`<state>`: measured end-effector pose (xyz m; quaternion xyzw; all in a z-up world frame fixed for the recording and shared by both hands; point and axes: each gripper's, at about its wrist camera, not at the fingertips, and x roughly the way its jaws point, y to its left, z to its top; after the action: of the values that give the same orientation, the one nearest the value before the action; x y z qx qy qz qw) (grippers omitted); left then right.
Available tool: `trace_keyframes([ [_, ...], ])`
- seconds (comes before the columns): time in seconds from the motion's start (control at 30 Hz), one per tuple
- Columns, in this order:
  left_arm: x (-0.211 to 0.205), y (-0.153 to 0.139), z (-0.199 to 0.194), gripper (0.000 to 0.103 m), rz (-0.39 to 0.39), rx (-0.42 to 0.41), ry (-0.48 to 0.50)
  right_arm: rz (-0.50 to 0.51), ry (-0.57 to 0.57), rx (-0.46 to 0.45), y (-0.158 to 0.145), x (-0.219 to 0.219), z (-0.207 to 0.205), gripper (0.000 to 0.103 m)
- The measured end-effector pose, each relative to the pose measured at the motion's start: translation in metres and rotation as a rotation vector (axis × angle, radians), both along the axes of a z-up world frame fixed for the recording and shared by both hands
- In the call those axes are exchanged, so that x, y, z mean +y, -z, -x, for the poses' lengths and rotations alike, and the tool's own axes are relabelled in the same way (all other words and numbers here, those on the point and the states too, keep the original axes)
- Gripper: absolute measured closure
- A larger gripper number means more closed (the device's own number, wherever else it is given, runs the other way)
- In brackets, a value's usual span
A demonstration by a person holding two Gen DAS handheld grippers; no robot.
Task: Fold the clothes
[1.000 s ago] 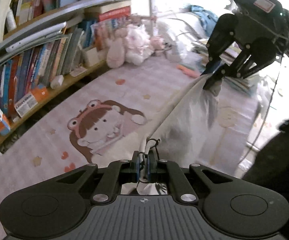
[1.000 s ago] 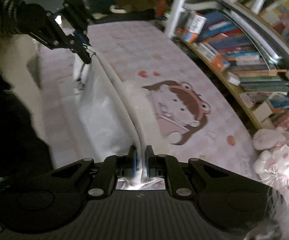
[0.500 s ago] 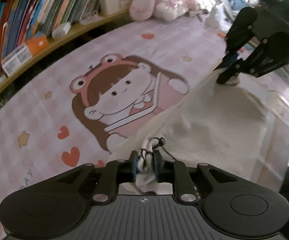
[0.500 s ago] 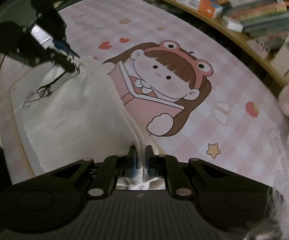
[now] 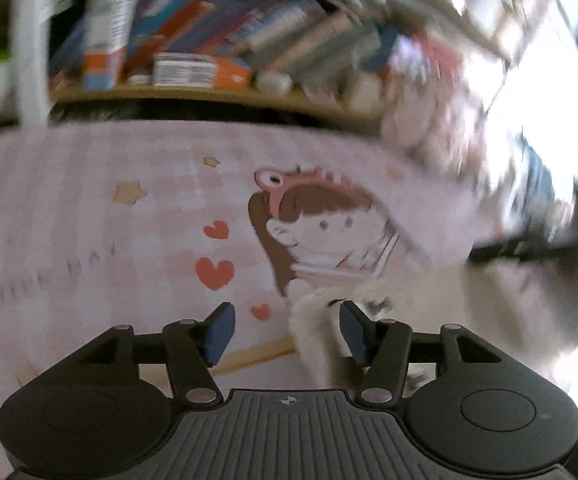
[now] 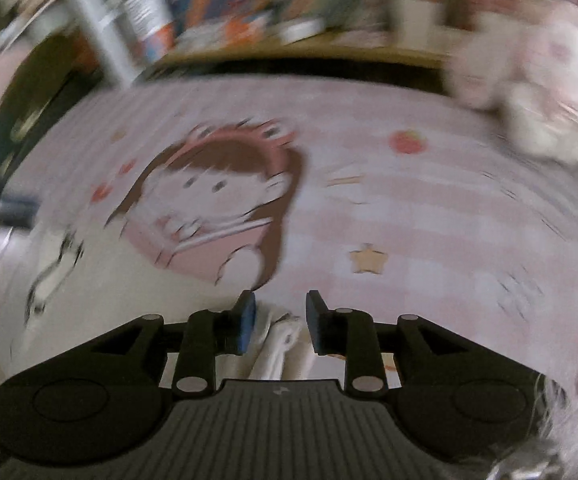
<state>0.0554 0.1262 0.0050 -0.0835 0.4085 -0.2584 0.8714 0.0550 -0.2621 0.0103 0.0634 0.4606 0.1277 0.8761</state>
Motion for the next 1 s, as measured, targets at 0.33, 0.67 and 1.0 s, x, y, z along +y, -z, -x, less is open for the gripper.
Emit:
trace_keyframes([
  [0.33,0.001,0.025,0.044,0.047,0.249,0.022,-0.180,-0.166,0.211,-0.075,-0.024,0.005,0.059,0.077],
  [0.67,-0.025,0.040,0.024,0.086,0.211,0.048,-0.143,-0.158,0.346,0.025,0.022,0.015,0.055,0.099],
  [1.0,-0.003,0.075,0.000,0.100,0.494,0.255,-0.363,-0.199,0.368,0.043,0.026,0.008,0.054,0.100],
])
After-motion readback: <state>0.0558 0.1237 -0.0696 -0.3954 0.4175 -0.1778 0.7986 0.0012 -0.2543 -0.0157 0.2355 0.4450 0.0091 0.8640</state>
